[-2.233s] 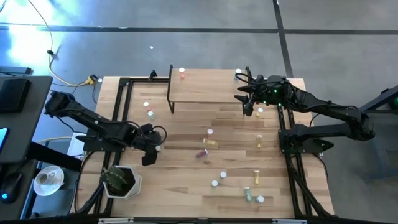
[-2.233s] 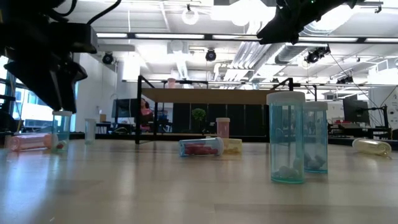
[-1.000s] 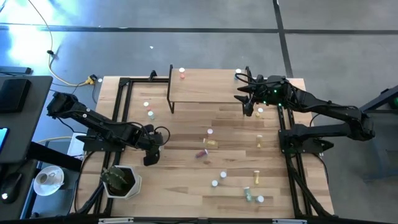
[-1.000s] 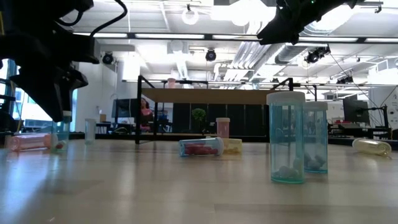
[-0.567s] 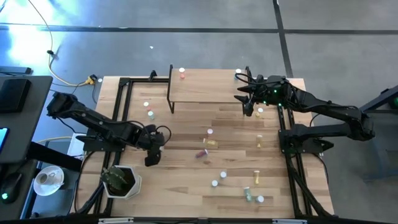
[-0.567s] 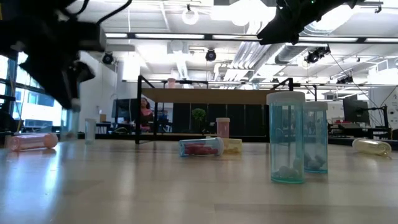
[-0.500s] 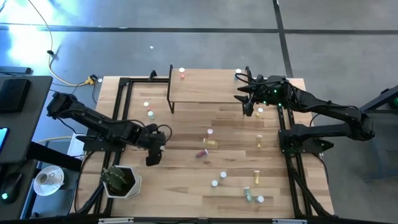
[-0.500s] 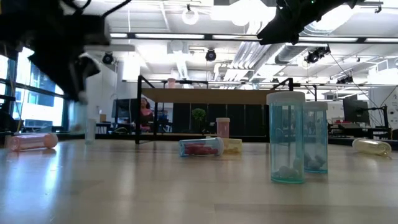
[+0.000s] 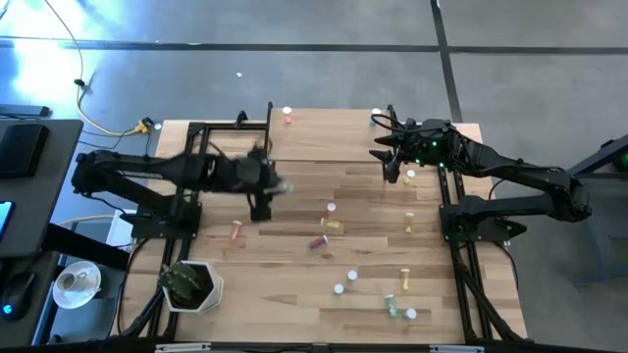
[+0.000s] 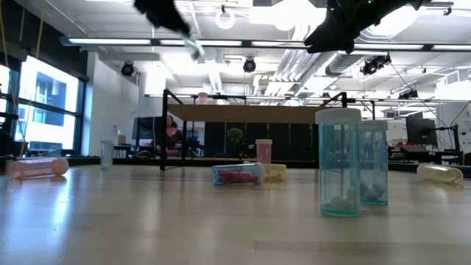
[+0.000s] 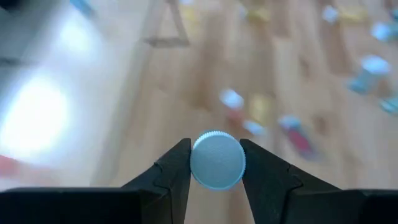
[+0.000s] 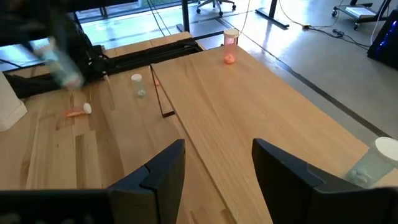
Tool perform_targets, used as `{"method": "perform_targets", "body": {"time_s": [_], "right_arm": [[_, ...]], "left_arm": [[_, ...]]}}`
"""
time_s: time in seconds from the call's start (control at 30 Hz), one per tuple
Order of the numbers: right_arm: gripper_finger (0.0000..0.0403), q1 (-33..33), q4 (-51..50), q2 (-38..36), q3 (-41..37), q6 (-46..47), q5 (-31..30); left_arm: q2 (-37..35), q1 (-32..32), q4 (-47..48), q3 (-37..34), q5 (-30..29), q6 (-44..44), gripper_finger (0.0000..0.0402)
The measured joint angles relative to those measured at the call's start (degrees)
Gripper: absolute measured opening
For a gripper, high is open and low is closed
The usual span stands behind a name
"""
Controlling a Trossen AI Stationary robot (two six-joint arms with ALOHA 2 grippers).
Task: Pick and place medicine bottles onto shelf by color
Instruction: Put the light blue medicine bottle on the shelf
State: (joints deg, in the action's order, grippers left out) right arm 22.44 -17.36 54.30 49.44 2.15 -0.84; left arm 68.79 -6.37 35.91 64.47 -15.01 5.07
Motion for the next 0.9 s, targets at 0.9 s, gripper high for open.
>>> {"method": "perform_targets", "body": {"time_s": [0.9], "right_arm": [[0.0179,0.00,-0.45,0.00,0.00,0.88,-0.02]], "left_arm": [[16.79,-29.51,1.42,38.37,1.86,14.53,0.0117]]}}
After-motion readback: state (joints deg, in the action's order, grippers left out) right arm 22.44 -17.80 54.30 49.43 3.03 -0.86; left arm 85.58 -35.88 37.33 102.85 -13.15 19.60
